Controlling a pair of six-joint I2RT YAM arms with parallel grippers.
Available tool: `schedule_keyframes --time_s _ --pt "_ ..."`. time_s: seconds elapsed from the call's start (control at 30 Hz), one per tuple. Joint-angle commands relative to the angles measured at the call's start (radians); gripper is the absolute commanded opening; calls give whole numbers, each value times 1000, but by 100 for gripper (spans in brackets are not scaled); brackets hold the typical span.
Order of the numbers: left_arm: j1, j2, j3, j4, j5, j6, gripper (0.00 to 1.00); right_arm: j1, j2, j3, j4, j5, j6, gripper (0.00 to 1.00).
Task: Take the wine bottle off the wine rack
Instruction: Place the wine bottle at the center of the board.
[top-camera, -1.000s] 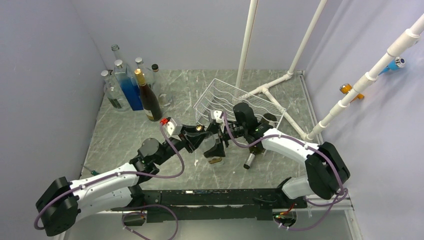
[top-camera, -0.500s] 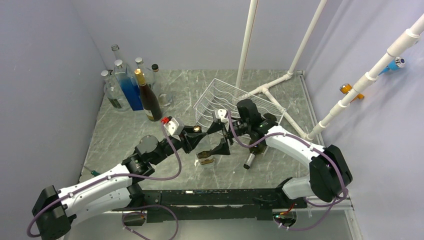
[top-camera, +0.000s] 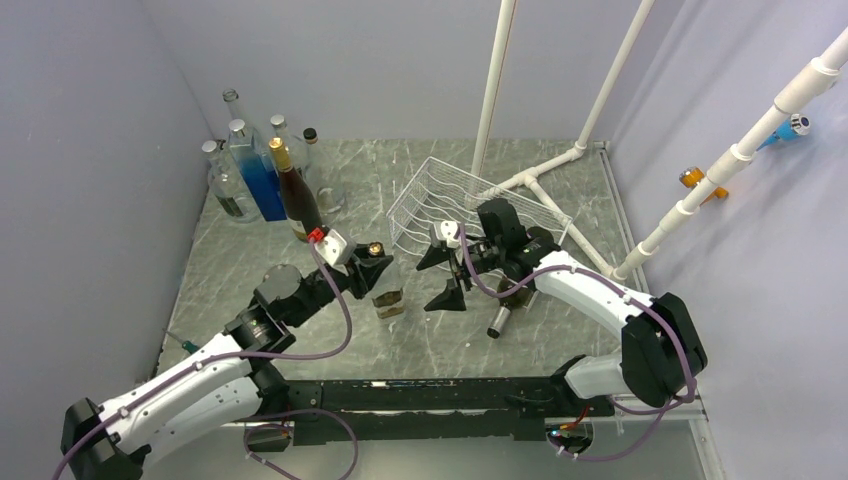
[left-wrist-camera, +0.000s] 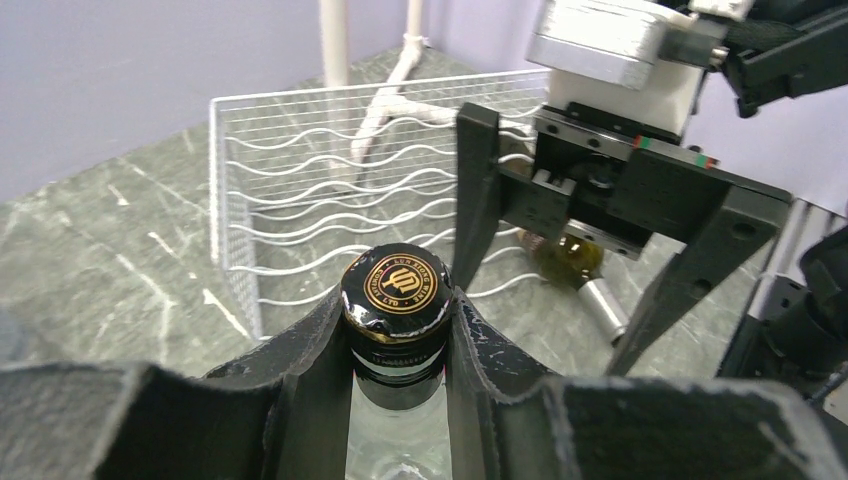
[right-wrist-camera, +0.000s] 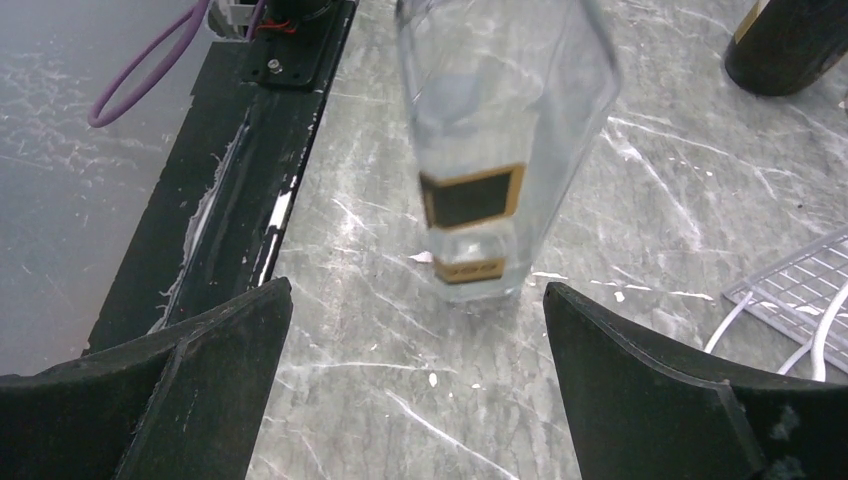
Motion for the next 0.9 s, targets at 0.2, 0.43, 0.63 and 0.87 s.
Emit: schedule_keyframes --time_s 0.2,0.43,0.63,0.87 --pt "148 -113 133 26 -46 103 0 -9 -25 39 -13 -26 -52 100" --pt "250 -146 139 2 -80 183 0 -10 -22 39 -21 -22 -62 100" --pt "340 -137 132 34 -89 197 0 -10 -20 40 -25 -16 -68 100" --pt "431 -124 122 62 -89 194 0 -11 -22 40 -30 -16 -73 100"
